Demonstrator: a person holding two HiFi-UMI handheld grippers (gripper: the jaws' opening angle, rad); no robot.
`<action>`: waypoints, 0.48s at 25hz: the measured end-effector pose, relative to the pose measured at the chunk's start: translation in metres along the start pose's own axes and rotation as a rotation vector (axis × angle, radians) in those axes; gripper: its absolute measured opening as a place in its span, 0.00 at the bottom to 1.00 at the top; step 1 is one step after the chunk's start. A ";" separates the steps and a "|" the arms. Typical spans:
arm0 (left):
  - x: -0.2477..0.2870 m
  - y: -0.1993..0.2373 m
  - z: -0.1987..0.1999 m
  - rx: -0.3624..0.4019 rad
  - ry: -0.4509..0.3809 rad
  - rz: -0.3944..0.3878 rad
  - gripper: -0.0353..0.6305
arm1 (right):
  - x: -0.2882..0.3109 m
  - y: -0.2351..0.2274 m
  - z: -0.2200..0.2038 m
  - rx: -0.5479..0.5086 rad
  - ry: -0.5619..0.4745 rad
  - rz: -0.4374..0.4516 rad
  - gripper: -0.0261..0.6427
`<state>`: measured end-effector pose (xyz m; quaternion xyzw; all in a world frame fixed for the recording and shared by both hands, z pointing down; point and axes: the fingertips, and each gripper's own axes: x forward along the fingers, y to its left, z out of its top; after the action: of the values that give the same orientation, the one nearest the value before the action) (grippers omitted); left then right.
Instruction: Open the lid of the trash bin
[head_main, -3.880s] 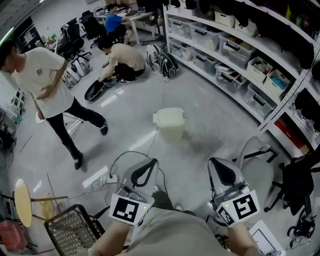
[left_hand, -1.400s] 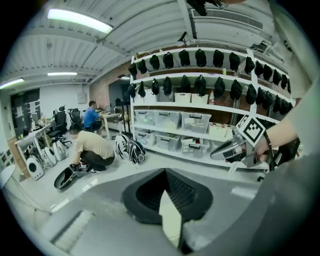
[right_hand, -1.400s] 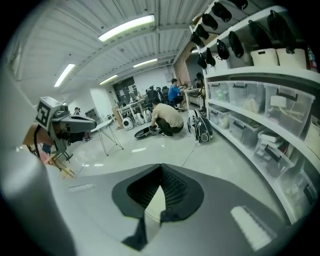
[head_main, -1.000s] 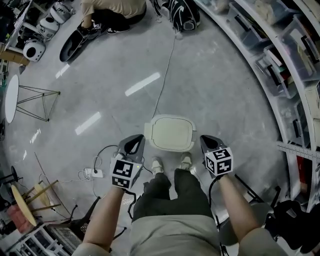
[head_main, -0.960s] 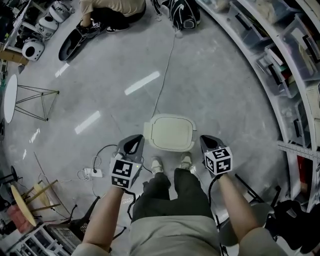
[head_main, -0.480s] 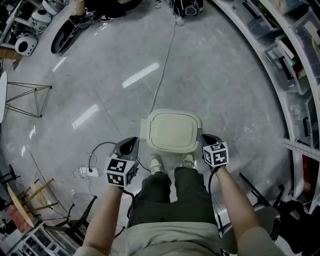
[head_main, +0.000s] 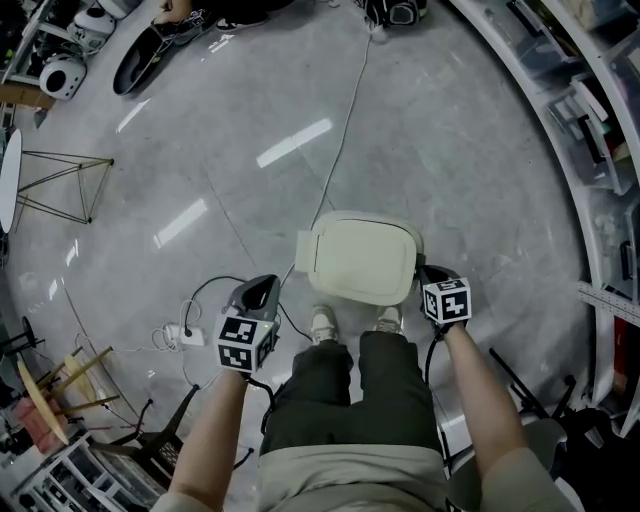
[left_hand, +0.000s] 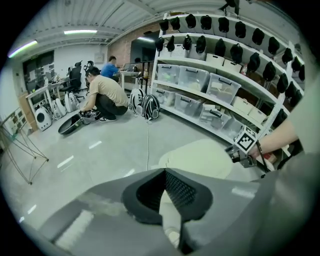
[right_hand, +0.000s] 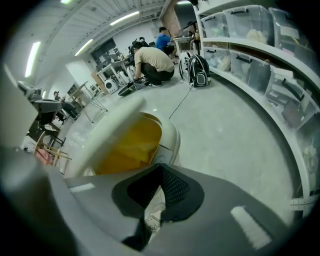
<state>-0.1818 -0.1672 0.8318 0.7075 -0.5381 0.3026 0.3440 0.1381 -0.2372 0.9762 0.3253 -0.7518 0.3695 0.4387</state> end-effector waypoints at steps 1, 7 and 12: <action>-0.004 0.002 -0.001 0.006 0.000 0.006 0.06 | 0.000 0.000 0.000 0.003 0.005 0.003 0.05; -0.036 0.015 0.008 -0.014 -0.024 0.048 0.06 | -0.005 0.004 0.007 0.066 0.025 -0.019 0.04; -0.075 0.021 0.026 -0.013 -0.042 0.056 0.06 | -0.048 0.042 0.044 0.142 -0.069 0.005 0.04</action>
<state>-0.2183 -0.1506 0.7597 0.6961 -0.5668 0.2936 0.3285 0.1048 -0.2442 0.9065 0.3665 -0.7389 0.4117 0.3876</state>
